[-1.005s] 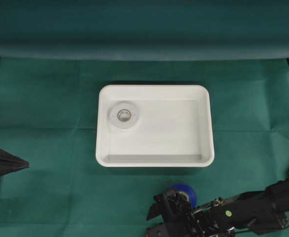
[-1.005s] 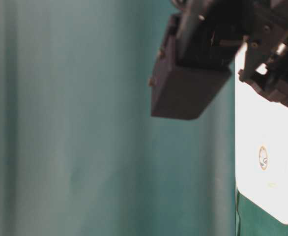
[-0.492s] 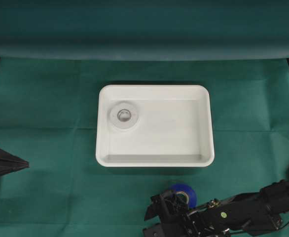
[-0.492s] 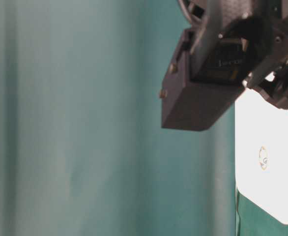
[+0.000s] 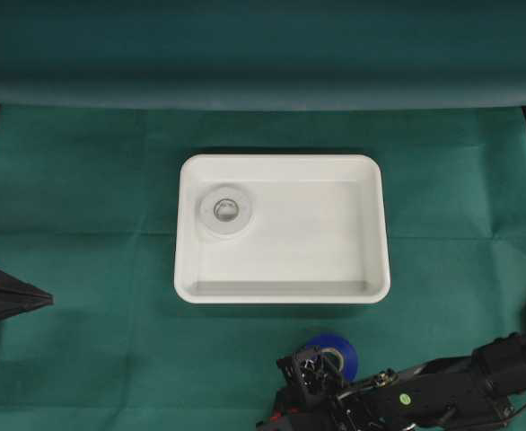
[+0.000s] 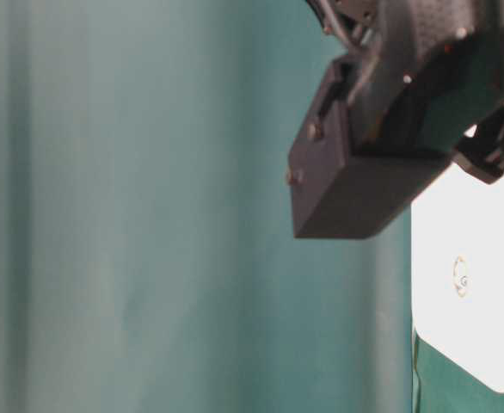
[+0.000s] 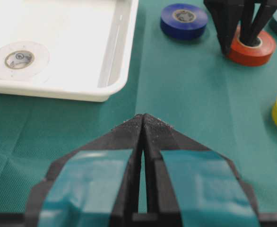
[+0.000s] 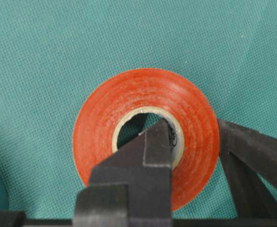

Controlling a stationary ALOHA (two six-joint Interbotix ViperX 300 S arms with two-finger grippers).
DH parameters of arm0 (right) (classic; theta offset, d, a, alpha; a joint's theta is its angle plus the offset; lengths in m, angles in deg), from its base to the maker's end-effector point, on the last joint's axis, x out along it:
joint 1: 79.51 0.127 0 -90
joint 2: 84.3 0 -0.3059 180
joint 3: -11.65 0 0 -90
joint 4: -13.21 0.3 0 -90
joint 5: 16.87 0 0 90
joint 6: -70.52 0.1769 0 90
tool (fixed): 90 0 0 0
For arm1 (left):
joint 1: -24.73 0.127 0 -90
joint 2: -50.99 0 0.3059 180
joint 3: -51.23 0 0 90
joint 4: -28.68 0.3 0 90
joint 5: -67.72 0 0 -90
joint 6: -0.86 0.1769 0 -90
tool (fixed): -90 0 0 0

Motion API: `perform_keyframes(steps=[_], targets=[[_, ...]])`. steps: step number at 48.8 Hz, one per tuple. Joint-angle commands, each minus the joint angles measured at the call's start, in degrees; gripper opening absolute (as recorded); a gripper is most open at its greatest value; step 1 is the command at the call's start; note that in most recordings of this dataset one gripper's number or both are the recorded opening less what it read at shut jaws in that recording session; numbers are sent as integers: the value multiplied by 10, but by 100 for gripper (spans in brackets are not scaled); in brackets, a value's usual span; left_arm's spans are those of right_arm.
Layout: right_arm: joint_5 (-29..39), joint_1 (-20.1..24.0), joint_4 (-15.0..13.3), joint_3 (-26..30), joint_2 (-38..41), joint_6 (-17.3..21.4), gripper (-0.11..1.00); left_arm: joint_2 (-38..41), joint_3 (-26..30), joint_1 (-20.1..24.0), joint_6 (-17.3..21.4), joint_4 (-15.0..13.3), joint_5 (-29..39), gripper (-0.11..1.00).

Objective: Put the tape into the white case with the right arm.
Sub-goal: 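Move the right gripper to the red tape roll and grasp it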

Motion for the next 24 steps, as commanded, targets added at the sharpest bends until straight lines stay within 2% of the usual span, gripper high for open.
perform_keyframes(steps=[1,10,24], targets=[[4,-4,-2,6,-14,-1,3,5,5,2,0,-1,-3,0],[10,-4,-2,6,-34,0,3,5,6,2,1,-1,-3,0],[50,-4,-1,8,-106,4,1,5,7,2,0,-1,-3,0]])
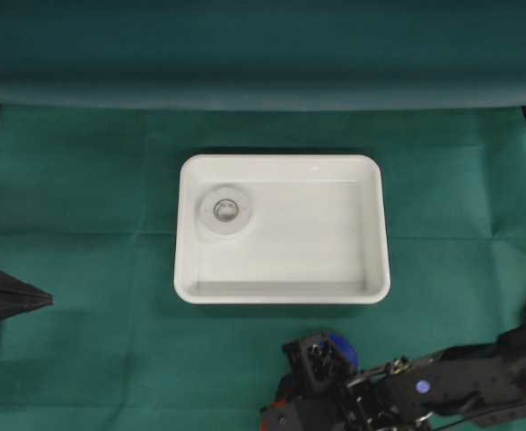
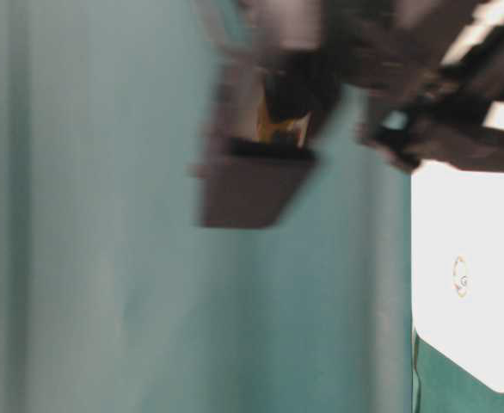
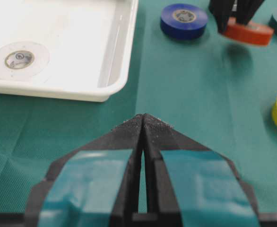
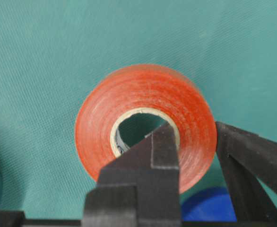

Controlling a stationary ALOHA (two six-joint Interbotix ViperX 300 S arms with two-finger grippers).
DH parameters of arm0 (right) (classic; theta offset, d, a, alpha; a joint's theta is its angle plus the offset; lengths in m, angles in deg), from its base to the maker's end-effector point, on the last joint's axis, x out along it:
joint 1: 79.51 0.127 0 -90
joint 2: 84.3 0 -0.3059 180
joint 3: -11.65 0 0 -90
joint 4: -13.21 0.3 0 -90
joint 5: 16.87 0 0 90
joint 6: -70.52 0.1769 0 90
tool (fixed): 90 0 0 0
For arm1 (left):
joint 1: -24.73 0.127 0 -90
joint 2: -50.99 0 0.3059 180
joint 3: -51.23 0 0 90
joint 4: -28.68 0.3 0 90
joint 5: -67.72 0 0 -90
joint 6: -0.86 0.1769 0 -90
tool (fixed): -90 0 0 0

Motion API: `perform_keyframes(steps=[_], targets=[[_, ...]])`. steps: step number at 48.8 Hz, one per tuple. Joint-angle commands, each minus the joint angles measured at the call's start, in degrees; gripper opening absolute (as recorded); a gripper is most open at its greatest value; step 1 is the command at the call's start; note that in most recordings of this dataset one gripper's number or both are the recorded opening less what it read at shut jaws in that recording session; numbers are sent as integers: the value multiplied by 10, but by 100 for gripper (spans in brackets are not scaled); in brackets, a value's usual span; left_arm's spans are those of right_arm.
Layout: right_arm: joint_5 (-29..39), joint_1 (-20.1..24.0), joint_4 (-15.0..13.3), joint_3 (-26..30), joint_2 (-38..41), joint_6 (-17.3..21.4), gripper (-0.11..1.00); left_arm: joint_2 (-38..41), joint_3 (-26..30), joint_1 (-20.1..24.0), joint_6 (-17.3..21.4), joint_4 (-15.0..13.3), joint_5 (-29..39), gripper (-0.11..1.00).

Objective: Put the tape into the white case with the right arm.
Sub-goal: 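Move the right gripper to the red tape roll and grasp it, then carry the red tape roll into the tray beside the white roll, release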

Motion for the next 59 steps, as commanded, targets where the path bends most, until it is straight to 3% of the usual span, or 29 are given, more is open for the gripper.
perform_keyframes(steps=[1,10,35,59], targets=[[13,1,0,9,-40,2,1,5,7,2,0,-1,-3,0],[42,1,0,14,-55,2,1,5,7,2,0,0,-4,0],[44,-4,-1,12,-55,3,1,5,6,2,0,-1,-3,0],[43,-91,-1,10,-66,-4,1,5,6,1,0,-1,-4,0]])
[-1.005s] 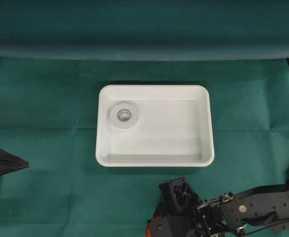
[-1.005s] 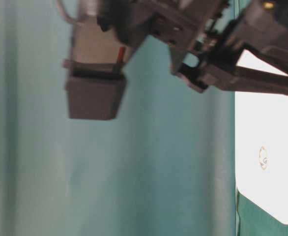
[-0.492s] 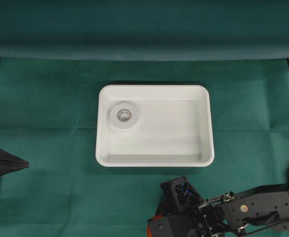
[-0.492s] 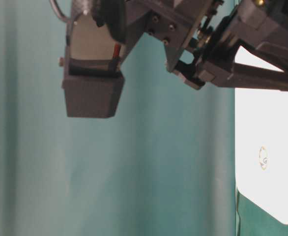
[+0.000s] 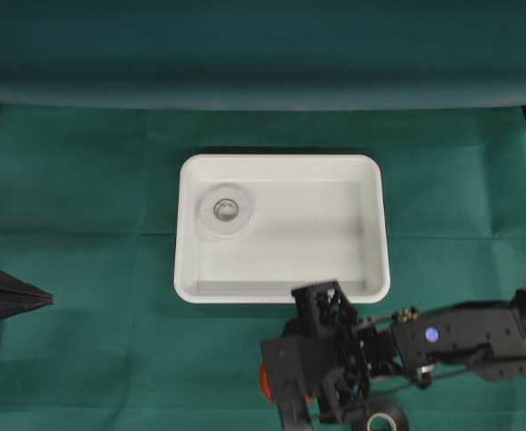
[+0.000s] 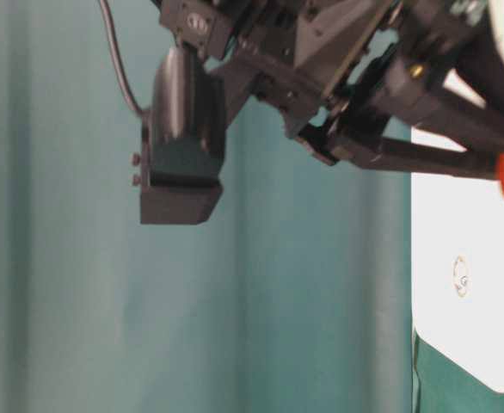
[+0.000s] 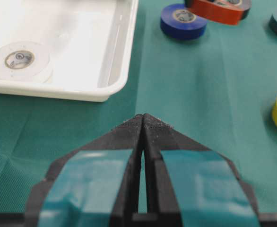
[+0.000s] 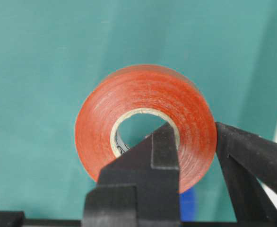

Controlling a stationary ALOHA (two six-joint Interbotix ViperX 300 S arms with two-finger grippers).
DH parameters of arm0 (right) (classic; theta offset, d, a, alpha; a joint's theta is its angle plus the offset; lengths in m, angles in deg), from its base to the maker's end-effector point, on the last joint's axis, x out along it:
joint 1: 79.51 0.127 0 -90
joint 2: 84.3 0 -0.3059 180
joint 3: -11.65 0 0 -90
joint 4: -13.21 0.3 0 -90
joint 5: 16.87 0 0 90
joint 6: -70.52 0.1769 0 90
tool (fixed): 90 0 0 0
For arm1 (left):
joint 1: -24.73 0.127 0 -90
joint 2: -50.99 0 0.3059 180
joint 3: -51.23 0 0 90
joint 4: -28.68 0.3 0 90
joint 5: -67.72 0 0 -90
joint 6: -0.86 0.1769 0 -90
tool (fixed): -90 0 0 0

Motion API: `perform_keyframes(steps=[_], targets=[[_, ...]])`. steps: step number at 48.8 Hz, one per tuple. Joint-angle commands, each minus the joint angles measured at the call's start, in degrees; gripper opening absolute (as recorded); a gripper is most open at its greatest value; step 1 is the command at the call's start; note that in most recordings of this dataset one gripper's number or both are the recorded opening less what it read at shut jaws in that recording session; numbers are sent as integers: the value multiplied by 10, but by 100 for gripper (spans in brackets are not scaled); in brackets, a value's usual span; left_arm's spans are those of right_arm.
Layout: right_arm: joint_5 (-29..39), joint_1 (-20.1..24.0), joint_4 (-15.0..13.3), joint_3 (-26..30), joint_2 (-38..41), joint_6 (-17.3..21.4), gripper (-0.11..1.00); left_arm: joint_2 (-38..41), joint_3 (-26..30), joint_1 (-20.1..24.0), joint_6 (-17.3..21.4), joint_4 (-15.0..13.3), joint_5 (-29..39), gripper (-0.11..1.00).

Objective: Put the tape into the white case with the right arm.
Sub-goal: 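Carry the red tape roll into the tray beside the white roll, release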

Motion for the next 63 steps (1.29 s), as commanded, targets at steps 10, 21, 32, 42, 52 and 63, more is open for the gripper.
perform_keyframes(steps=[10,21,32,42,52,63], targets=[[-11,-77,-10,9,-25,-4,1,5,6,2,1,-1,-4,0],[-54,-152,-33,7,-24,-4,1,5,6,2,1,-1,-3,0],[-83,-209,-76,8,-6,-5,1,5,6,2,1,-1,-4,0],[-117,-251,-91,8,11,-4,1,5,6,2,1,-1,-3,0],[-140,-277,-92,8,20,-5,1,5,5,1,1,-1,-4,0],[-141,-283,-93,8,26,-5,1,5,6,2,1,-1,-3,0]])
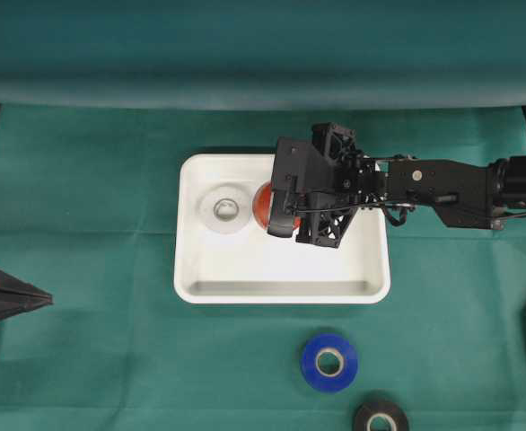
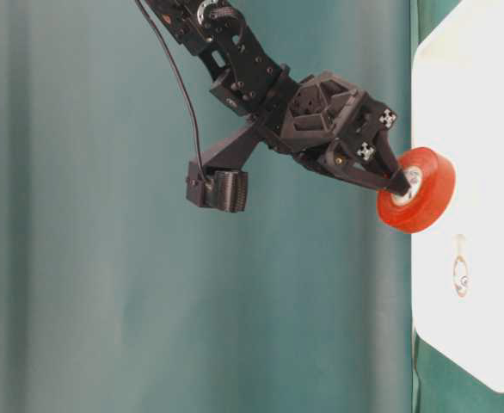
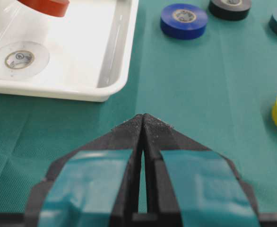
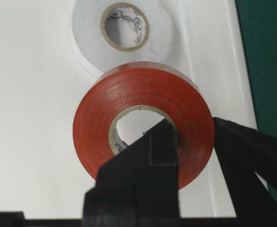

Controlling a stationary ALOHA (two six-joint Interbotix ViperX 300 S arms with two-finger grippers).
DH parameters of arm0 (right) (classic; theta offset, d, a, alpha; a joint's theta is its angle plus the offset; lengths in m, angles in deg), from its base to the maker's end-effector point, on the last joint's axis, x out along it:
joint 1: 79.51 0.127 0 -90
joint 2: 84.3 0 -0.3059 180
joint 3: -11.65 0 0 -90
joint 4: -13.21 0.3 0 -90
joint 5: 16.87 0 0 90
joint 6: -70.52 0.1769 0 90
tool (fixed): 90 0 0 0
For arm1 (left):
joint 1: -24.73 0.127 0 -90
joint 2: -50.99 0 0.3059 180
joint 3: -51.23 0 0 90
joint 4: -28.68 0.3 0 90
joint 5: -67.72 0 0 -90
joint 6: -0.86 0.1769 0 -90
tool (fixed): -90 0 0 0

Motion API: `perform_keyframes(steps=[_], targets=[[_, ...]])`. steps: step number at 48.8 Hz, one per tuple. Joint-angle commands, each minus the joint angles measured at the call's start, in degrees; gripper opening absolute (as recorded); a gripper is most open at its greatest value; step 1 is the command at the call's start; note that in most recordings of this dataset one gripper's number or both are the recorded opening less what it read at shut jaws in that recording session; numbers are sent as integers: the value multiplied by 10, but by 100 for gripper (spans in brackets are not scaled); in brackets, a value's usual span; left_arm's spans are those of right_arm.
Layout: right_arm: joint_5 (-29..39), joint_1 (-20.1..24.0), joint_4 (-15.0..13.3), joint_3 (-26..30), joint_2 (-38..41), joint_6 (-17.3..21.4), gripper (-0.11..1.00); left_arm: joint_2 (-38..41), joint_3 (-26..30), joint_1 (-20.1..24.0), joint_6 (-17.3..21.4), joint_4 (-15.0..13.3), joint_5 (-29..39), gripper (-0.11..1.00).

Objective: Put the tape into the white case with the right arm.
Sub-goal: 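Carry the red tape roll into the tray beside the white roll, release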

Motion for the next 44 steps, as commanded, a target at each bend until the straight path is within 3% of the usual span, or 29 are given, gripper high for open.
perform_keyframes(steps=[1,16,20,29,44], targets=[[-4,0,-1,7,-6,-1,1,4,6,2,1,-1,-3,0],[-2,-8,-2,7,5,-1,4,4,5,2,1,-1,-4,0],[-1,-9,-8,7,7,0,20,4,5,2,1,-1,-3,0],[-2,-9,-17,7,8,3,71,4,5,1,1,-1,-3,0],[-1,-8,-17,2,7,4,70,4,5,2,1,-1,-4,0]])
